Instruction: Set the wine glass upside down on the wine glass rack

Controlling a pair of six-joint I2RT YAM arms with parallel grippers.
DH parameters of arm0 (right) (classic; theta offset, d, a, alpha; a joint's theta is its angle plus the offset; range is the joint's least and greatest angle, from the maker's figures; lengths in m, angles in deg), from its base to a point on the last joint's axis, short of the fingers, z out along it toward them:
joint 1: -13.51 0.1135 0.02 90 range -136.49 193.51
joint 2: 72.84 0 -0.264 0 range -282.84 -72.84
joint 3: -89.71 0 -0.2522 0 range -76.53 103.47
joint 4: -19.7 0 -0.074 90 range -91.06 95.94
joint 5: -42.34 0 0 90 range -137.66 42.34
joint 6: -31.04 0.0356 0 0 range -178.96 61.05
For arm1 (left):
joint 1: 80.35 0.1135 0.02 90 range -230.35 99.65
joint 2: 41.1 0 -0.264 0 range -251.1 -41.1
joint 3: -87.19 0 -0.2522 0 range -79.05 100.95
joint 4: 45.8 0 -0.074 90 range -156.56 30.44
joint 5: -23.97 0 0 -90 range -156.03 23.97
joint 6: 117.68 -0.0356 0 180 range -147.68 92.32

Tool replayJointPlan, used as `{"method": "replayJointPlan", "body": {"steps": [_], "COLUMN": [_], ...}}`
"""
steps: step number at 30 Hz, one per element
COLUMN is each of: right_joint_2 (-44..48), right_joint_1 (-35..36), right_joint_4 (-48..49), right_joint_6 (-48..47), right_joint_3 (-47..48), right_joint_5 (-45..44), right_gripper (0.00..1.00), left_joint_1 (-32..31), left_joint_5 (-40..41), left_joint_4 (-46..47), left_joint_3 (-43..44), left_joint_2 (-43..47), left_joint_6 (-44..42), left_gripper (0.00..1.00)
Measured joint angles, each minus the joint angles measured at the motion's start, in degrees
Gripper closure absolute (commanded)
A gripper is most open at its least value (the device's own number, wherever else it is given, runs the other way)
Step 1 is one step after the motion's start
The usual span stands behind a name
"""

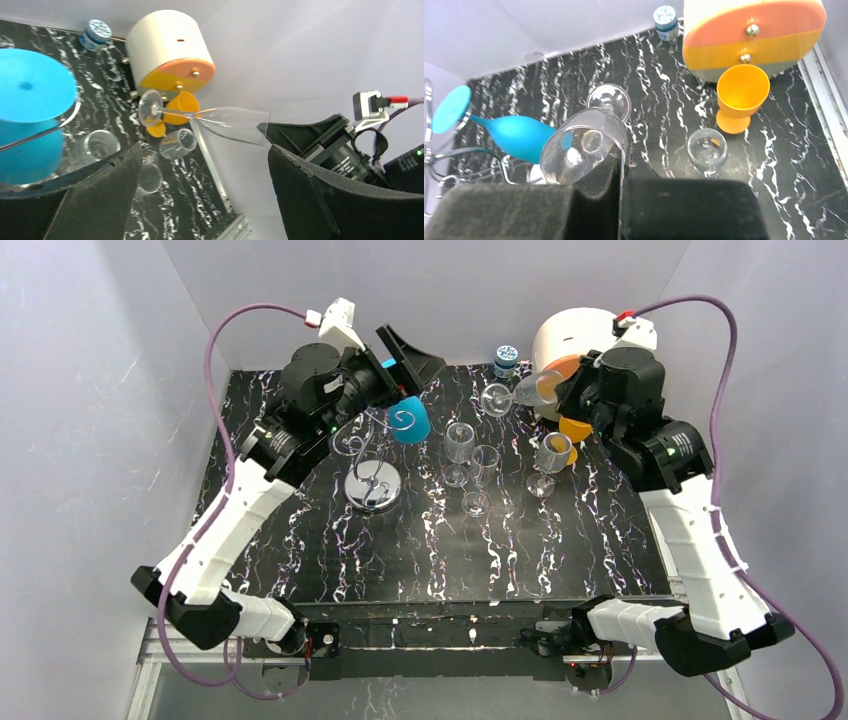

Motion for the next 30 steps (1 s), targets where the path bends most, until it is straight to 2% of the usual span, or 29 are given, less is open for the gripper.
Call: {"method": "replayJointPlan", "body": {"steps": [8,15,20,30], "right_joint_2": [5.44,9.07,11.32,13.18], "right_joint_1": [0.00,0.00,0.00,0.00], "right_joint_4": [8.50,17.57,23.30,33.00], "right_joint_6": [2.40,2.62,2.67,3.98], "right_joint_3": [-3.74,-6.16,-7.19,-10.16], "right_joint_5": [1.38,3.87,5.62,10.86], "right_gripper": [0.99,0.99,0.99,0.99], "left_joint_1": [-0.02,-0.33,-0.37,-1.64], "left_joint_5": [-6.93,-8.87,-9.01,-8.98], "left_joint_4": [8.39,11.82,15.19,27.04], "left_joint_3": [1.22,5.25,5.92,5.84], "left_joint_2": [-7.65,-14.91,-16.11,-17.68], "left_joint_6": [13.07,21.92,26.67,38.45], "left_gripper": [0.13,0.13,0.16,0.30]}}
